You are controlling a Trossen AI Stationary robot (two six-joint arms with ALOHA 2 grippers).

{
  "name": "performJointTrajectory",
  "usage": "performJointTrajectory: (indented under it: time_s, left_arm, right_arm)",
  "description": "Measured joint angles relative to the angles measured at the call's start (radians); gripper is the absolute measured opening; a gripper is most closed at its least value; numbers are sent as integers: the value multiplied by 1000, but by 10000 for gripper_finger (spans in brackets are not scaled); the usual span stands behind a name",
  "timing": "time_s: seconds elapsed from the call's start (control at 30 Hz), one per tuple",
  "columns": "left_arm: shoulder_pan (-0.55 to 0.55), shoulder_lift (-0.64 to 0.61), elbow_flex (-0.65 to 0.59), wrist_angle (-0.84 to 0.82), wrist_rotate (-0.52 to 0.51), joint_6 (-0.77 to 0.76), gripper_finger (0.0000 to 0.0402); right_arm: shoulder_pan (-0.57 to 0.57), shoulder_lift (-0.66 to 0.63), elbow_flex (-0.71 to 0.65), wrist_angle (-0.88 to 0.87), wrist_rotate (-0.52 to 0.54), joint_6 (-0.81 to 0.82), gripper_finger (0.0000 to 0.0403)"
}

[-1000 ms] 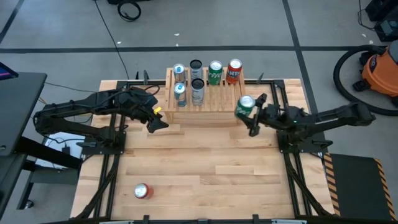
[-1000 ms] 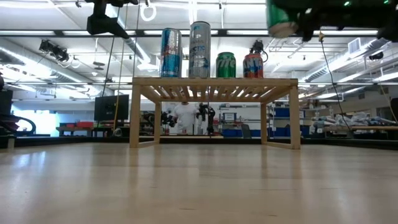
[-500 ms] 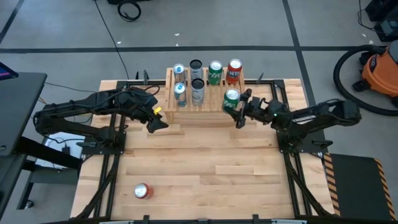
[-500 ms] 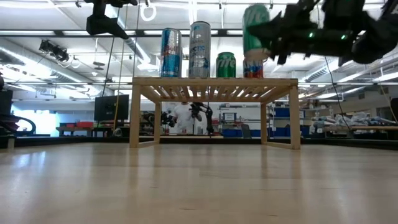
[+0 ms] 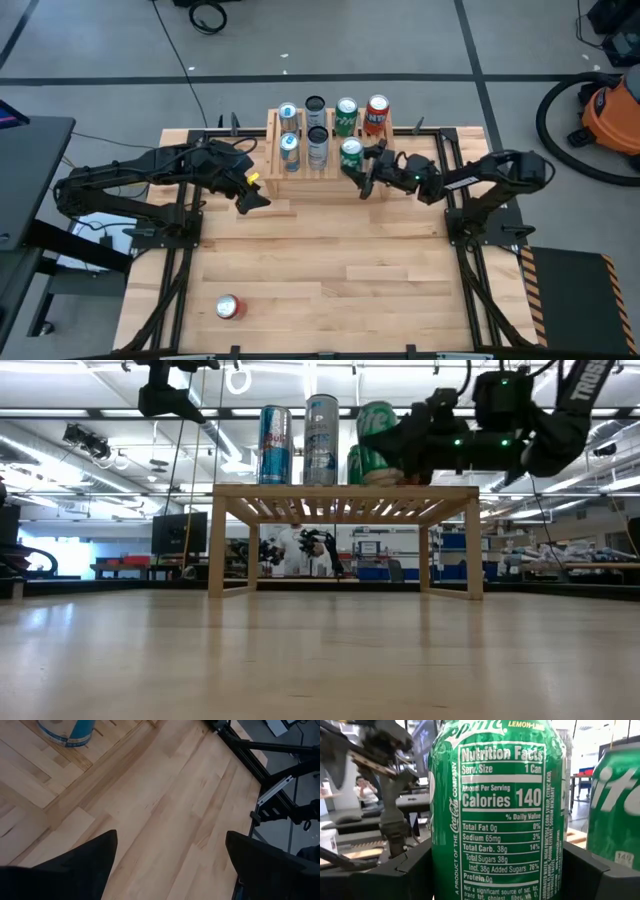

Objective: Place canned beverage on shelf
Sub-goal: Put the green soda can aligned with the other green soda can on the shelf

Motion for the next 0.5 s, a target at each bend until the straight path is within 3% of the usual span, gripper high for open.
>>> performJointTrajectory:
  time_s: [0.5]
  left_arm:
    - [-2, 0, 0, -15, 0, 2, 373]
  right_arm:
    - [-7, 63, 32, 6, 25, -38, 333]
